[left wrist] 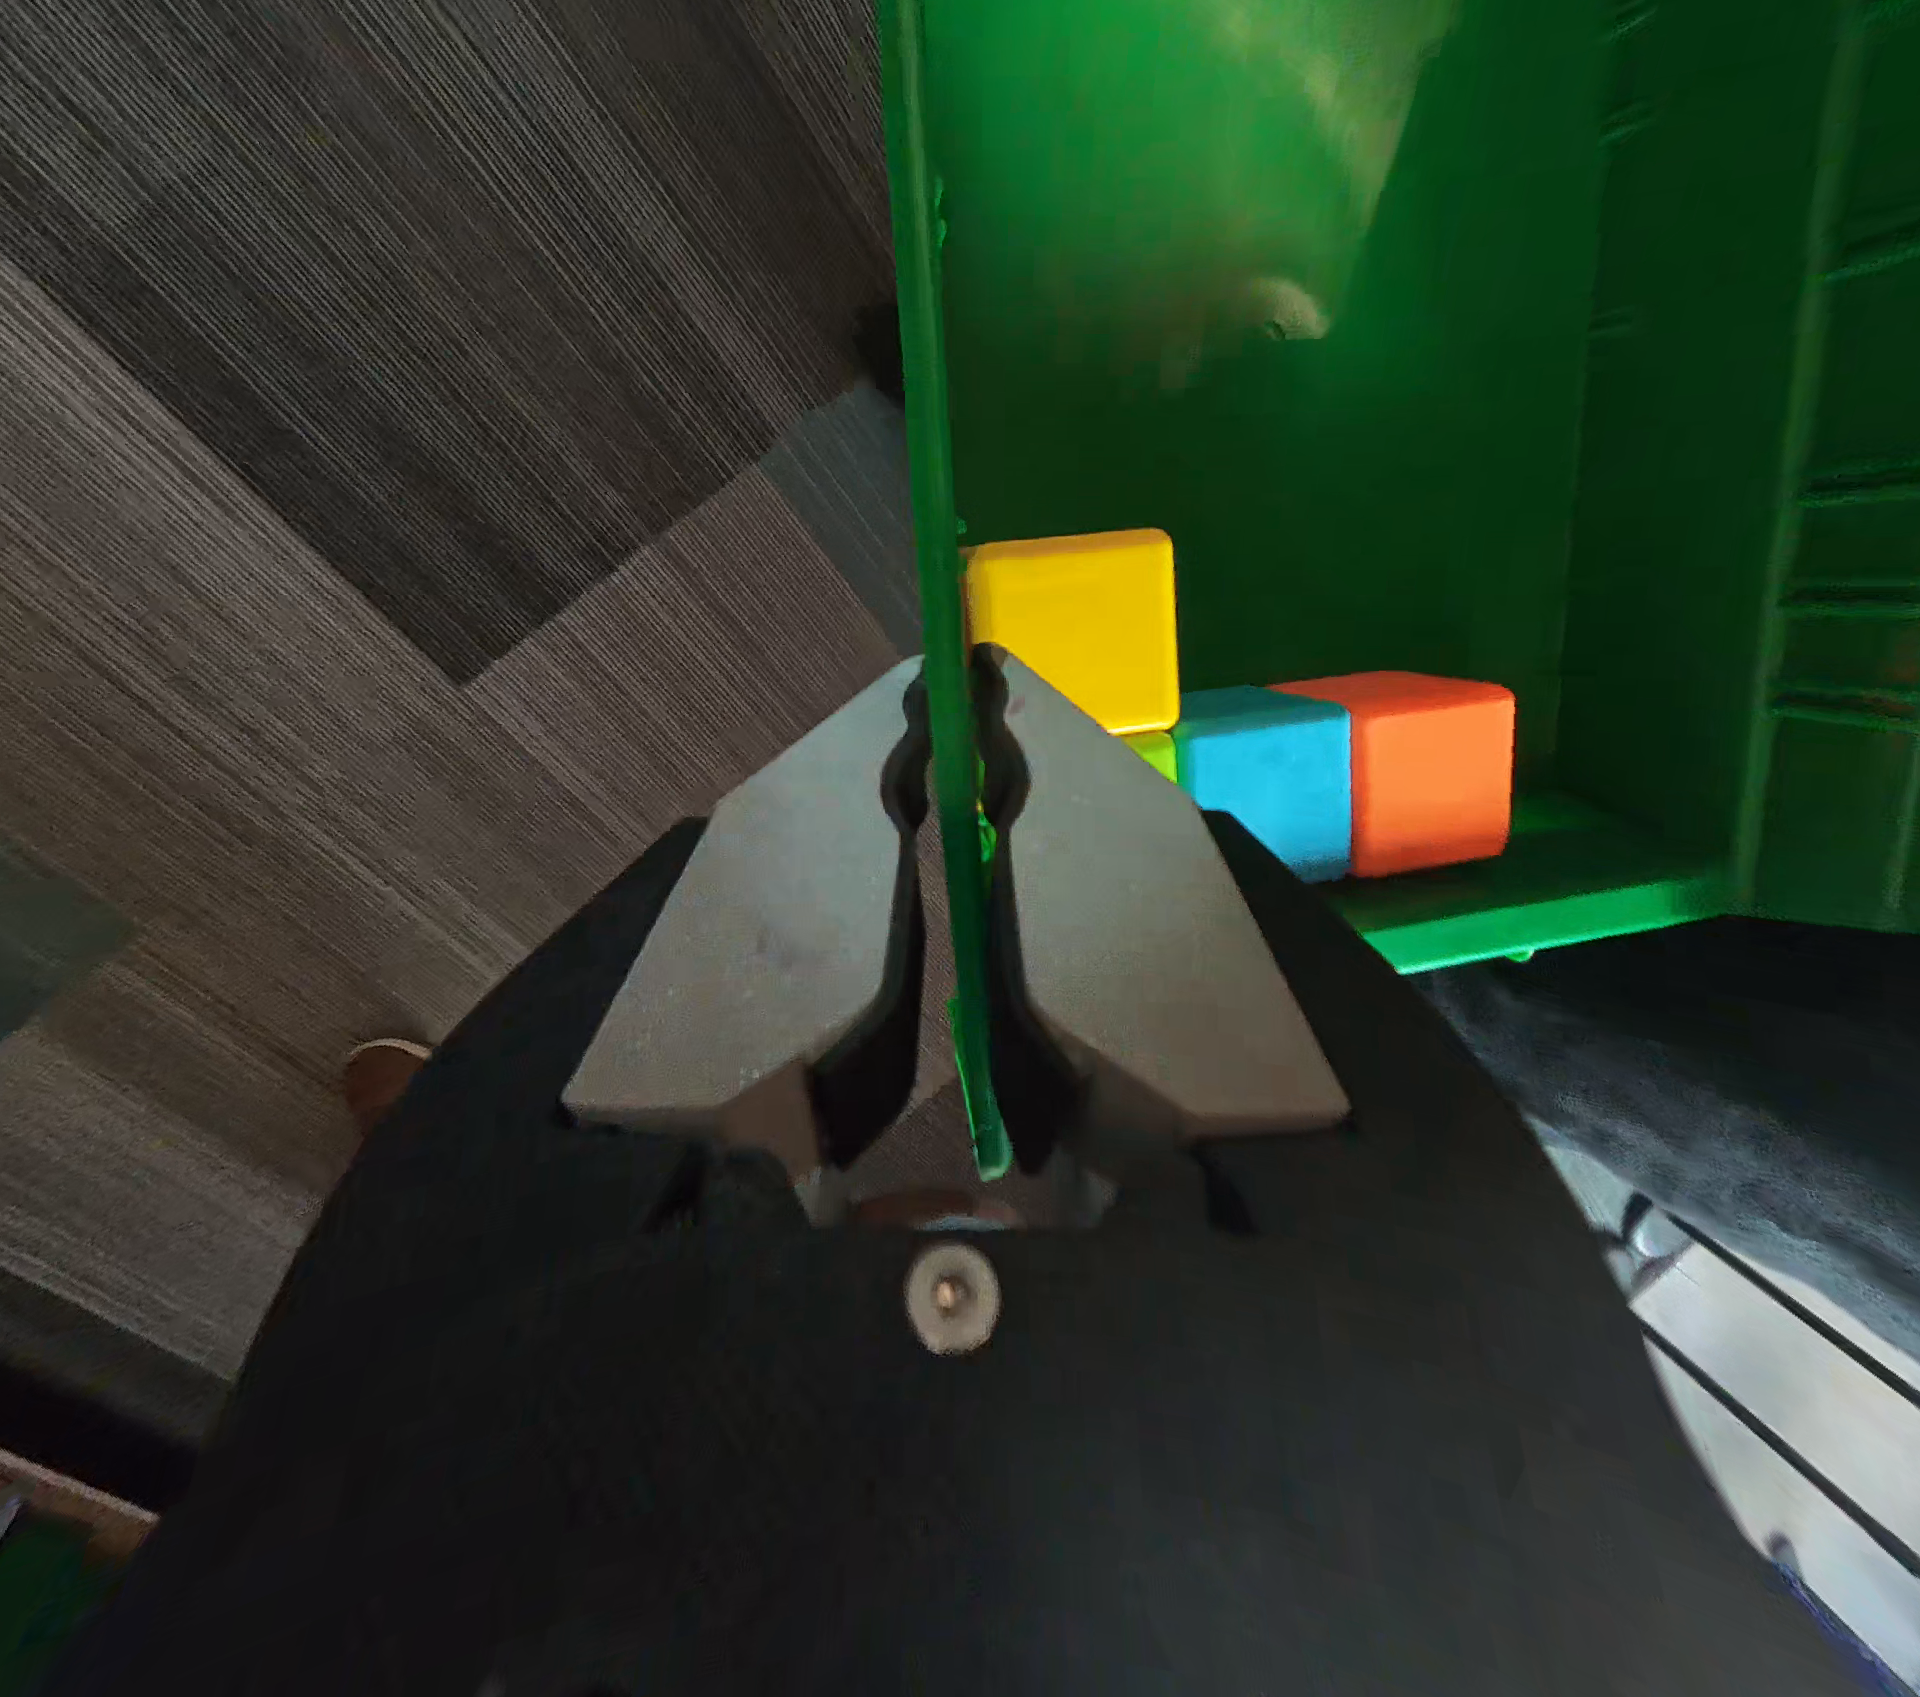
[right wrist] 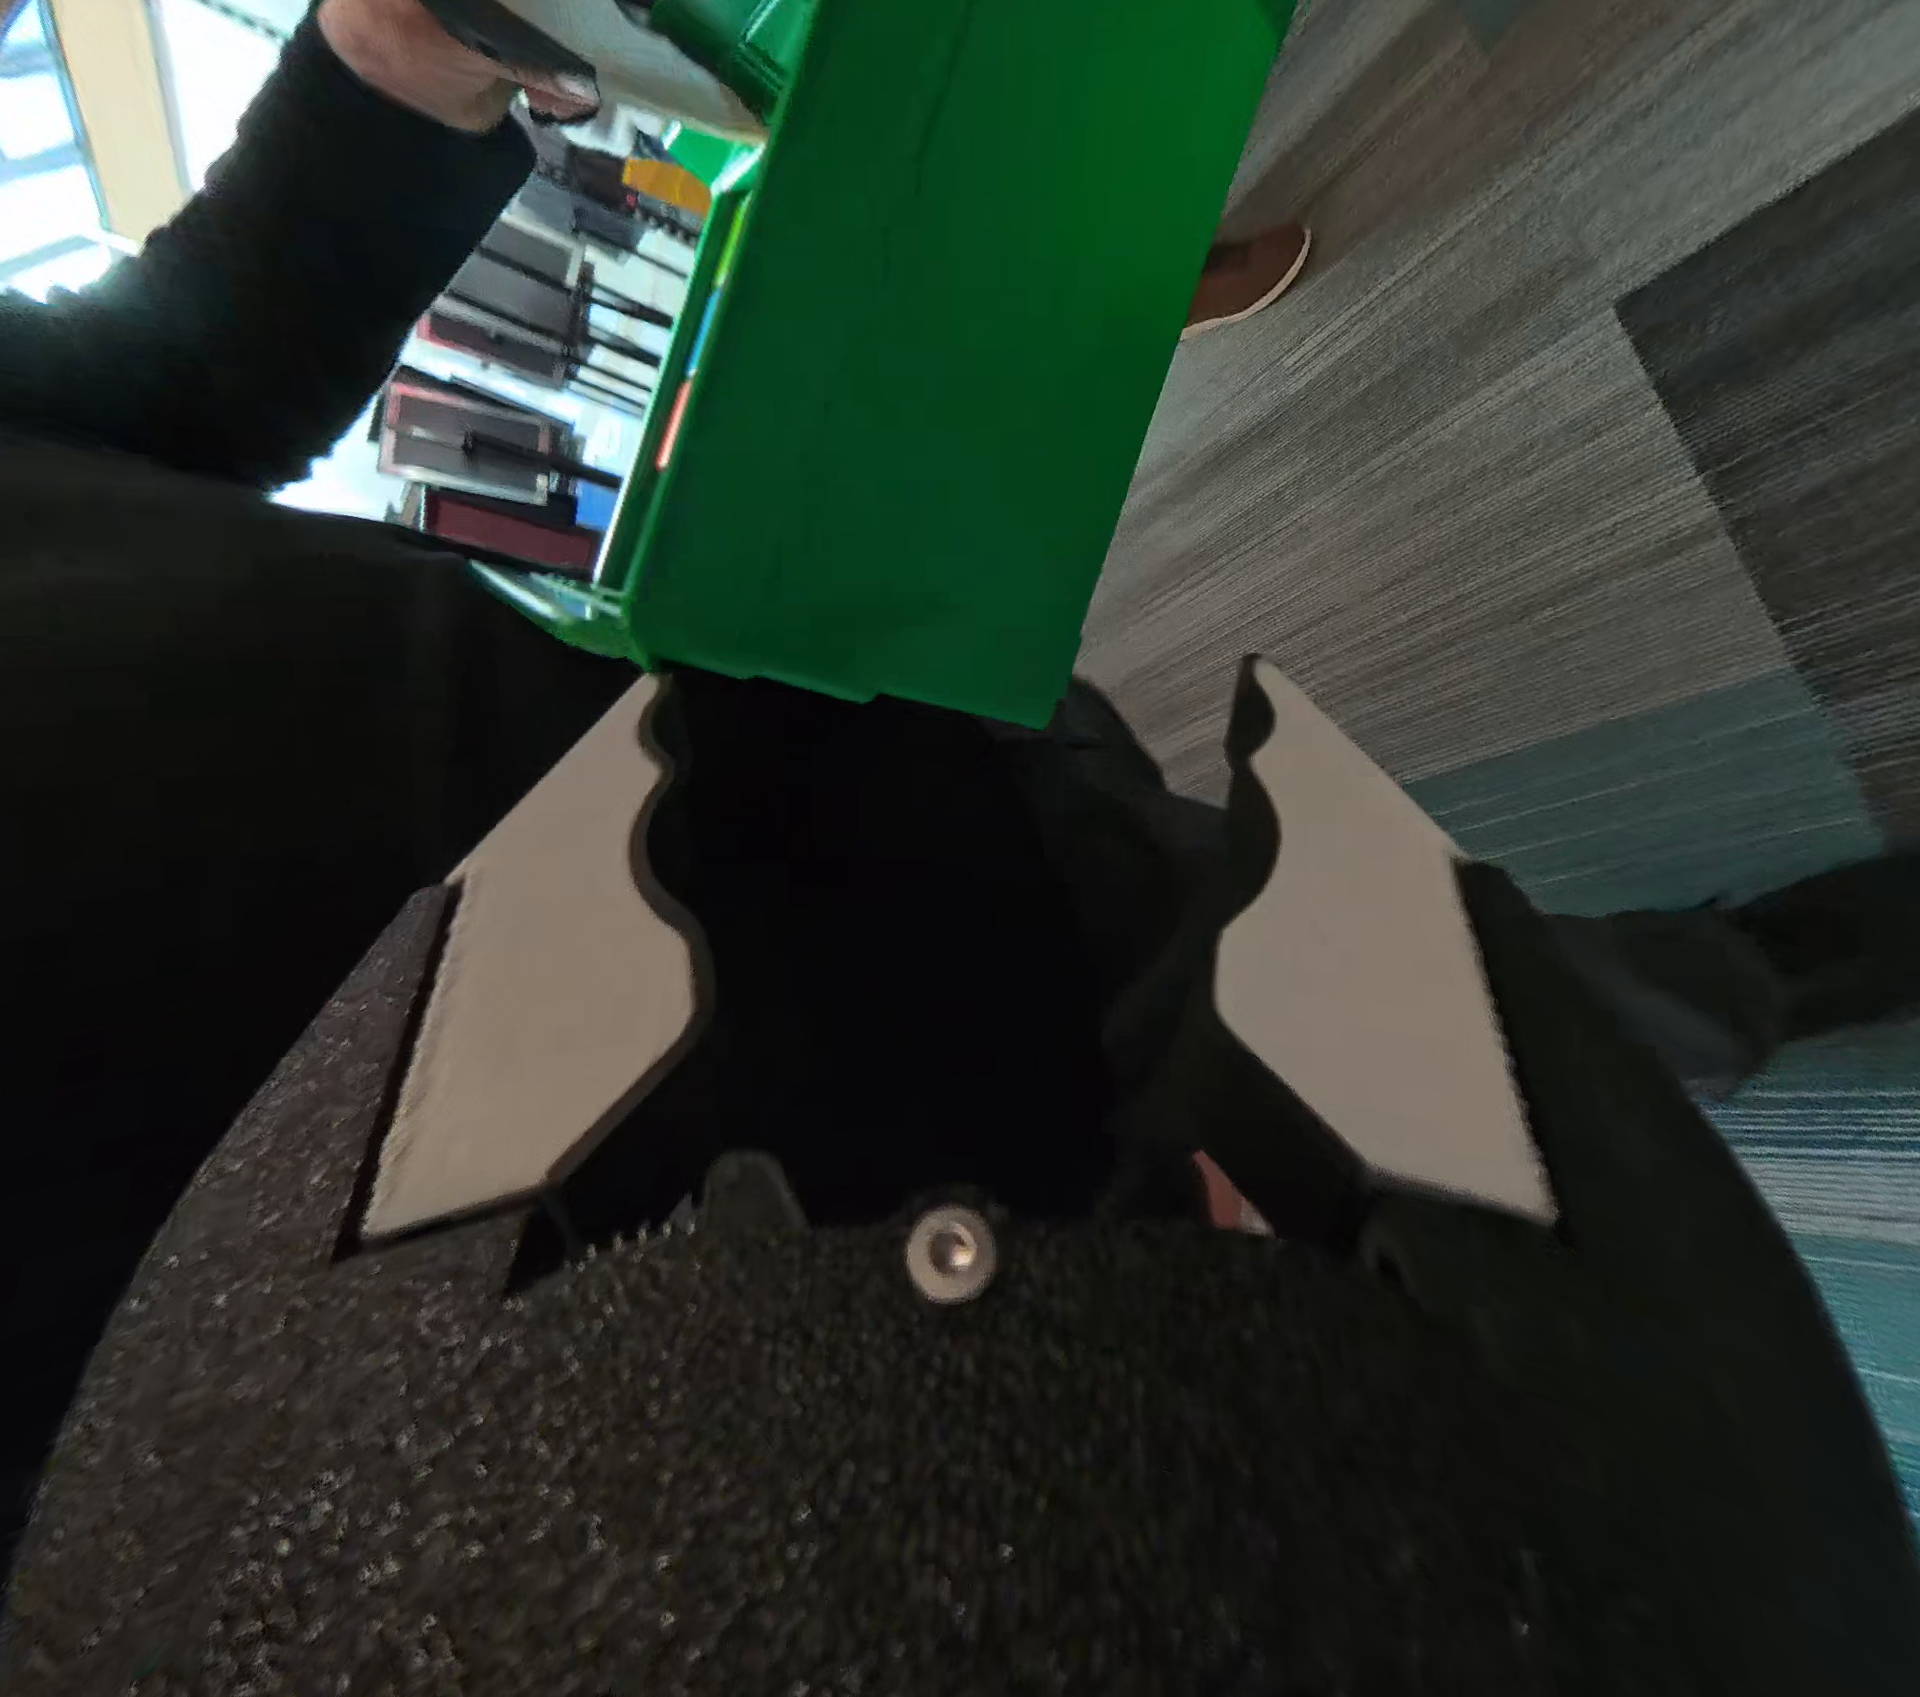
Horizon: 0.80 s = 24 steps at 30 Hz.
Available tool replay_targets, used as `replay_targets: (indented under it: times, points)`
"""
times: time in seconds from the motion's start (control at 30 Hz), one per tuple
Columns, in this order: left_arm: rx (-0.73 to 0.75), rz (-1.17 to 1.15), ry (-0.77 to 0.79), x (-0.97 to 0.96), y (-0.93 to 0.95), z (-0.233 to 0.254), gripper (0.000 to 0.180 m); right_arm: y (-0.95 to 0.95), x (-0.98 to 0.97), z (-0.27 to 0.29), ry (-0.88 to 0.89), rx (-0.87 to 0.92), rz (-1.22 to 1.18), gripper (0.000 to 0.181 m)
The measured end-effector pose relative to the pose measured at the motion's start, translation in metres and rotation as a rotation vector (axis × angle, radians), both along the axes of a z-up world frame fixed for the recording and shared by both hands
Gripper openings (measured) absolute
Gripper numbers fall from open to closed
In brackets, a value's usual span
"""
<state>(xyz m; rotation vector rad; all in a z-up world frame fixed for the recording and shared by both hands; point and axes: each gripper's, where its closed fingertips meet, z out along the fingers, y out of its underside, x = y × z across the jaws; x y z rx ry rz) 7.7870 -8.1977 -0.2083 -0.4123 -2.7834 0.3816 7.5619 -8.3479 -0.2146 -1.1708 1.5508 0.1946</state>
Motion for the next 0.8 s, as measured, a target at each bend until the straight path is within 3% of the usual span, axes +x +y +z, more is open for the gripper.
replay_targets:
  times: [0.13, 0.3, 0.4, 0.53, 0.67, 0.8]
  points:
    - [-0.051, 0.034, -0.031, 0.05, -0.069, 0.023, 0.002, -0.095, 0.04, 0.015, 0.0, 0.003, 0.035, 0.102]
    - [-0.094, 0.037, -0.003, 0.114, -0.142, 0.017, 0.002, -0.173, 0.134, 0.059, -0.074, 0.036, 0.0, 0.106]
    - [-0.112, -0.002, 0.009, 0.153, -0.181, 0.004, 0.002, -0.19, 0.204, 0.046, 0.049, -0.098, 0.011, 0.108]
    - [-0.175, -0.059, 0.02, 0.224, -0.232, -0.012, 0.002, -0.208, 0.286, 0.015, 0.22, -0.183, -0.008, 0.096]
    - [-0.217, -0.065, 0.084, 0.297, -0.271, -0.007, 0.002, -0.213, 0.339, -0.018, 0.455, -0.322, 0.047, 0.066]
    - [-0.217, -0.072, 0.089, 0.364, -0.288, -0.005, 0.002, -0.241, 0.399, -0.031, 0.535, -0.57, 0.075, 0.025]
